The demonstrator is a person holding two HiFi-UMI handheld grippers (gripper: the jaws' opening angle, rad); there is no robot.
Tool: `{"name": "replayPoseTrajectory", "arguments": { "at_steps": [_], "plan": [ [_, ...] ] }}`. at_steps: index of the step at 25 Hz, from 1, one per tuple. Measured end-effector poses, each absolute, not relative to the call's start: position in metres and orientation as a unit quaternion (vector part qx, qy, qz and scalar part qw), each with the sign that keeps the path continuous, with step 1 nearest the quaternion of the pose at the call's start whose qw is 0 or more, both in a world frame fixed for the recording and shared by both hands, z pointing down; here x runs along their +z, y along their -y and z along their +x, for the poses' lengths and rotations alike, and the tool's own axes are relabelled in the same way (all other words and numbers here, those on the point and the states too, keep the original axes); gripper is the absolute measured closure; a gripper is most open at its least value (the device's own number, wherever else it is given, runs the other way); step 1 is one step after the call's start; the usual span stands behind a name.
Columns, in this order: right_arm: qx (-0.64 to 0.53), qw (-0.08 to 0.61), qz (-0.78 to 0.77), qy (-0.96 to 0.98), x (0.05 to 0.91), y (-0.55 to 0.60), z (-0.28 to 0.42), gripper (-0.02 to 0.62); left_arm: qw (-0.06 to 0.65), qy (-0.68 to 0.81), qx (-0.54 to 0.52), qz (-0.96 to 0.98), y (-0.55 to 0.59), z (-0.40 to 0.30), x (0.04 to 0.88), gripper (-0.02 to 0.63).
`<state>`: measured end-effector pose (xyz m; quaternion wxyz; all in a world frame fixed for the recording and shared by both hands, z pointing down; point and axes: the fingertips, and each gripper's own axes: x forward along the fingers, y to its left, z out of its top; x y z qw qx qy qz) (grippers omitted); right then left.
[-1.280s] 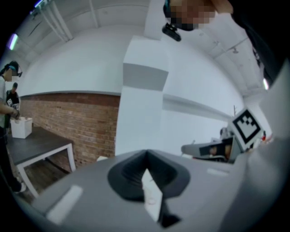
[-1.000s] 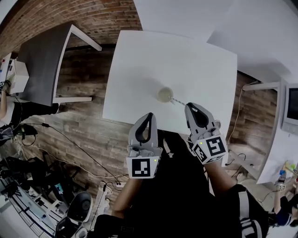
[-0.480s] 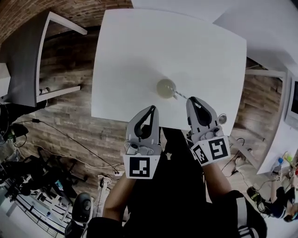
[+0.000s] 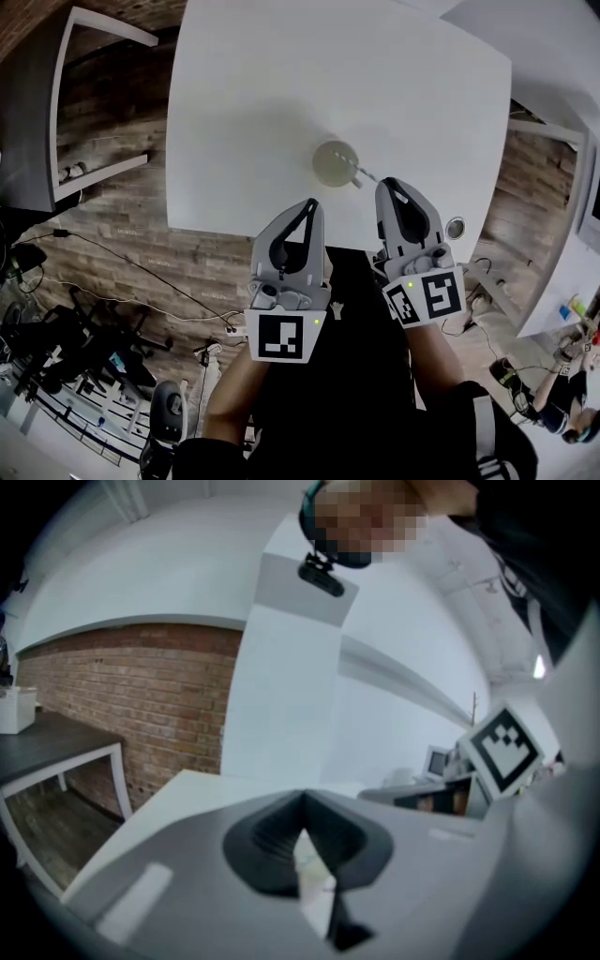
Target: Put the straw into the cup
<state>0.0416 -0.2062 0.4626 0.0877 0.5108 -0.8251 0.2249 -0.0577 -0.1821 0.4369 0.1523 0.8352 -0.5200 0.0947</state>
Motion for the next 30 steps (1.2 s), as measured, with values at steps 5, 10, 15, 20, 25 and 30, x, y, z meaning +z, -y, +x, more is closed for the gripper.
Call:
{"name": "replayPoseTrajectory", "arguments": {
  "at_steps": [5, 10, 15, 20, 25, 30],
  "plan": [
    [0.224, 0.090, 0.513, 0.823, 0.475, 0.210, 0.038, 0.571, 0.154, 0.520, 0.094, 0.835, 0.183, -0.059, 0.442, 0.601],
    [0.227, 0.091, 0.516, 0.821, 0.485, 0.211, 0.040, 0.571, 0.162, 0.517, 0.099, 0.835, 0.180, -0.056, 0.446, 0.601],
    [0.228, 0.086, 0.516, 0.821, 0.491, 0.213, 0.037, 0.571, 0.166, 0.522, 0.095, 0.831, 0.180, -0.059, 0.447, 0.601],
    [0.231, 0.080, 0.517, 0.820, 0.496, 0.213, 0.034, 0.571, 0.168, 0.521, 0.096, 0.831, 0.176, -0.060, 0.449, 0.601],
    [0.236, 0.076, 0.519, 0.818, 0.499, 0.214, 0.036, 0.571, 0.169, 0.521, 0.097, 0.831, 0.176, -0.058, 0.449, 0.601],
    [0.236, 0.075, 0.521, 0.817, 0.501, 0.217, 0.036, 0.571, 0.172, 0.521, 0.096, 0.830, 0.176, -0.059, 0.451, 0.601]
  ]
}}
